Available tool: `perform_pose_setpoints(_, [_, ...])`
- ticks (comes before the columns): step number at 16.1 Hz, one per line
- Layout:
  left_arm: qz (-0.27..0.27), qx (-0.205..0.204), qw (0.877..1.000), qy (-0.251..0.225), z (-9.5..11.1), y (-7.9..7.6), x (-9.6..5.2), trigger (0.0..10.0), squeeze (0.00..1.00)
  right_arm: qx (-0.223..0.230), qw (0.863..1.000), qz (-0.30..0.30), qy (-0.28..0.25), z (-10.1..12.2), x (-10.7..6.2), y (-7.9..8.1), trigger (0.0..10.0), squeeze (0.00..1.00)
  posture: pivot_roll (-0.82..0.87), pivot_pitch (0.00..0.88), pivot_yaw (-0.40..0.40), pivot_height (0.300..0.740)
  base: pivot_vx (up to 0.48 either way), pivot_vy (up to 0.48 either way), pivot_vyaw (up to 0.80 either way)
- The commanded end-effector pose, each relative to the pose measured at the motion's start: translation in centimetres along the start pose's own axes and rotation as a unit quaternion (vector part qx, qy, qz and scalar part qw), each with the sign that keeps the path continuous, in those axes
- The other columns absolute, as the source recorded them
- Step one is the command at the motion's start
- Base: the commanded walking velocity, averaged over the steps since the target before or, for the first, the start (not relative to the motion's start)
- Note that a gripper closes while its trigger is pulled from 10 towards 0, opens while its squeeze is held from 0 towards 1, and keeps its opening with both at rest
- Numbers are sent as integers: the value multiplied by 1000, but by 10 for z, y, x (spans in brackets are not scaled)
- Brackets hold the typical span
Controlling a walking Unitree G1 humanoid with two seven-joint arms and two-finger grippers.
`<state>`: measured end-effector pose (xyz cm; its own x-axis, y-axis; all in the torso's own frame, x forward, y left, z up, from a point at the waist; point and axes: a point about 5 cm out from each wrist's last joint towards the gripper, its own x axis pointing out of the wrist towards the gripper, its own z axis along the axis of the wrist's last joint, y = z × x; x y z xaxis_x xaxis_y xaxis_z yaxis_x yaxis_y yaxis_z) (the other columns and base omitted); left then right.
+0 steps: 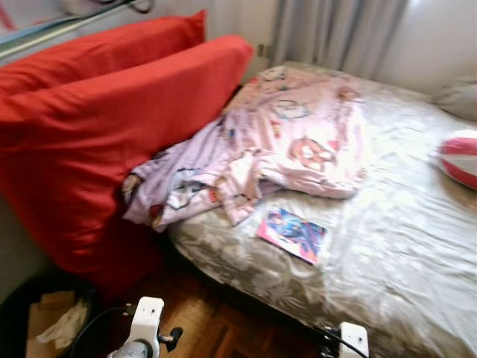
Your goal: Clean up the room
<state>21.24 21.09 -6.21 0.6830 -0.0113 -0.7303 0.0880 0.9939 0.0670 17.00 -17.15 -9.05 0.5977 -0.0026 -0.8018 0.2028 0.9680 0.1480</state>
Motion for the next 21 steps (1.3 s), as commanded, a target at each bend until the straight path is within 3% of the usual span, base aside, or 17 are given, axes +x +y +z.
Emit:
perform_pose_setpoints(1, [-4,1,1000,4,-3,-4,0,10000,0,0,1000,-8,1,-3,-2,-6,10000,0,55,70,-31,740,0,-337,0])
perform_pose_setpoints(5, [-2,-6,1000,2,-2,-3,0,10000,0,-7,1000,-1,6,-4,-2,-6,10000,0,53,72,-33,740,0,0,-487])
perform_pose_setpoints(8, [3,-19,1000,-21,10,-4,3,10000,0,-8,1000,-2,-5,-1,-1,-5,10000,0,56,71,-34,740,0,0,0])
perform_pose_setpoints(11, [-1,-34,998,-61,28,-6,5,10000,0,-27,997,16,-73,28,2,0,10000,0,37,67,-31,740,0,0,0])
perform_pose_setpoints(12, [-8,-45,994,-99,39,-6,5,10000,0,-28,991,31,-127,52,3,4,10000,0,18,67,-28,740,0,0,0])
perform_pose_setpoints(14, [4,-63,989,-132,48,-1,4,10000,0,-42,983,42,-172,69,1,7,10000,0,33,68,-34,740,0,0,0])
perform_pose_setpoints(15, [8,-91,981,-170,61,4,2,10000,0,-43,978,40,-200,77,-1,7,10000,0,35,70,-37,740,0,0,0])
perform_pose_setpoints(18, [10,-91,965,-246,78,9,-5,10000,0,-33,964,21,-262,87,-8,0,10000,0,41,65,-36,740,0,0,0])
perform_pose_setpoints(21, [17,-70,957,-282,73,19,-16,10000,0,-24,953,2,-301,75,-20,-14,10000,0,26,64,-44,740,0,0,0])
